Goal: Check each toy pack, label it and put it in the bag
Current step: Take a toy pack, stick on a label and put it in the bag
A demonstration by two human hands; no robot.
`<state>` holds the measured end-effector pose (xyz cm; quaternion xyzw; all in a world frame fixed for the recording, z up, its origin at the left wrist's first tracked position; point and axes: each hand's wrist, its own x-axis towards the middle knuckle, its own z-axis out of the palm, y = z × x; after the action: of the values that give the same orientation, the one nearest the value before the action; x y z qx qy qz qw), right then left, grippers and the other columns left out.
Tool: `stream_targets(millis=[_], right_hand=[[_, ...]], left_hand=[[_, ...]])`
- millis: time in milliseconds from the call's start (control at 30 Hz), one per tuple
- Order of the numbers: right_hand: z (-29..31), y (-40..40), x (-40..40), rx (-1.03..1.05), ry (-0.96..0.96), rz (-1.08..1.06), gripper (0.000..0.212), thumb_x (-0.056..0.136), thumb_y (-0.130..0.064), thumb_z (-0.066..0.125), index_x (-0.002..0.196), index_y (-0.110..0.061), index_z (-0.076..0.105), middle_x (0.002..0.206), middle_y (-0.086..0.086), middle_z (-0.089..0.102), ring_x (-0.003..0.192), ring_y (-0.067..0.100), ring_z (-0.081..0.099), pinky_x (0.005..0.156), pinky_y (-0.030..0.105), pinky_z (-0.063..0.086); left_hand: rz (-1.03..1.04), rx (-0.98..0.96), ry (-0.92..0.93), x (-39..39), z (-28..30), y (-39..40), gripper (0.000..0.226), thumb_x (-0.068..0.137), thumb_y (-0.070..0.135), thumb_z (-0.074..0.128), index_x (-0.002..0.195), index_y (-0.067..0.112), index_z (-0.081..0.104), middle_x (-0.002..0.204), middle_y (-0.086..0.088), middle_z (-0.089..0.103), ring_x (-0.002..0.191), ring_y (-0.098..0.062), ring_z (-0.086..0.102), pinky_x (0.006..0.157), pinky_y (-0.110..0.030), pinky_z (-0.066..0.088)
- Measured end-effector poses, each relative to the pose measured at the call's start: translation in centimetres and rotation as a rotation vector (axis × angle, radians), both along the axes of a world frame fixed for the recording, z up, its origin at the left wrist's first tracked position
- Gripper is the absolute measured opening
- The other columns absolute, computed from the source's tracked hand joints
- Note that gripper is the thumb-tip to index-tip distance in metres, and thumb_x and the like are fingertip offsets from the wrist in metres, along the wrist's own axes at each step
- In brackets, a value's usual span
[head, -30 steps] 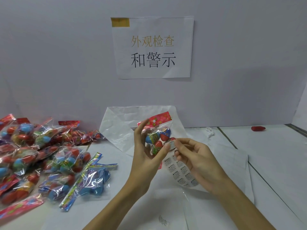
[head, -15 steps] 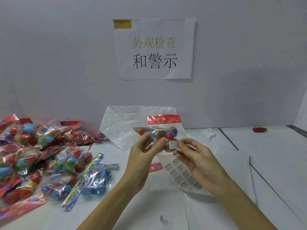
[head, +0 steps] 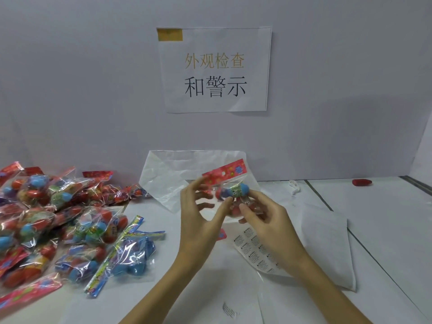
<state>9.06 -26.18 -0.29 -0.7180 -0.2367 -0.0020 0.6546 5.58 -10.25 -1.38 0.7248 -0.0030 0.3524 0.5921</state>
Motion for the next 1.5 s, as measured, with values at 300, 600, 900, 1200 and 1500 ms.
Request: stream_targets(millis=[300,600,900,1200,1500], right_hand=[[-0.5,0.7,-0.2,0.016,0.177,0.194,0.019,0.102,-0.021,0.063,0.12,-0.021,0.068,0.106,0.0,0.08,0.093,0.016,0.077,0.077,0.02,0.057],[-1.1,0.4,0.5,0.17,0.296,0.07,0.031,0.101,-0.022,0.064,0.131,-0.02,0.055,0.108,0.006,0.079,0.094,0.023,0.079,0.078,0.02,0.059],[-1.6,1.3,-0.2,0.043,0.039,0.005,0.04,0.087,-0.043,0.073,0.124,-0.032,0.062,0.114,-0.014,0.075,0.109,0.006,0.072,0.089,0.017,0.055],[-1.1,0.4,0.5,0.144,0.181,-0.018,0.036,0.093,-0.031,0.073,0.127,-0.033,0.061,0.11,-0.013,0.079,0.098,0.011,0.077,0.073,0.014,0.057],[-1.0,0.1,0.6,0.052,-0.006,0.023,0.027,0.1,-0.019,0.069,0.123,-0.031,0.062,0.127,-0.007,0.072,0.123,0.013,0.066,0.097,0.027,0.057]], left_hand=[[-0.228,-0.773,0.134,0.3,1.2,1.3,0.022,0.076,0.013,0.086,0.095,0.019,0.077,0.086,-0.009,0.076,0.073,-0.017,0.075,0.06,-0.023,0.058],[-0.298,-0.48,0.307,0.3,0.7,1.0,0.048,0.076,0.057,0.081,0.109,0.022,0.079,0.109,-0.006,0.078,0.108,-0.026,0.073,0.101,-0.04,0.055],[-0.25,-0.156,0.125,0.0,0.1,0.8,0.024,0.099,0.044,0.061,0.105,0.03,0.079,0.106,0.003,0.077,0.101,-0.019,0.075,0.084,-0.025,0.06],[-0.011,0.098,0.051,0.3,-0.2,1.0,0.026,0.088,0.038,0.079,0.112,0.038,0.068,0.119,0.013,0.06,0.106,-0.014,0.066,0.079,-0.021,0.057],[-0.567,-0.522,0.33,0.0,0.3,0.0,0.061,0.089,0.061,0.064,0.129,0.015,0.066,0.126,-0.012,0.073,0.12,-0.028,0.07,0.105,-0.039,0.053]])
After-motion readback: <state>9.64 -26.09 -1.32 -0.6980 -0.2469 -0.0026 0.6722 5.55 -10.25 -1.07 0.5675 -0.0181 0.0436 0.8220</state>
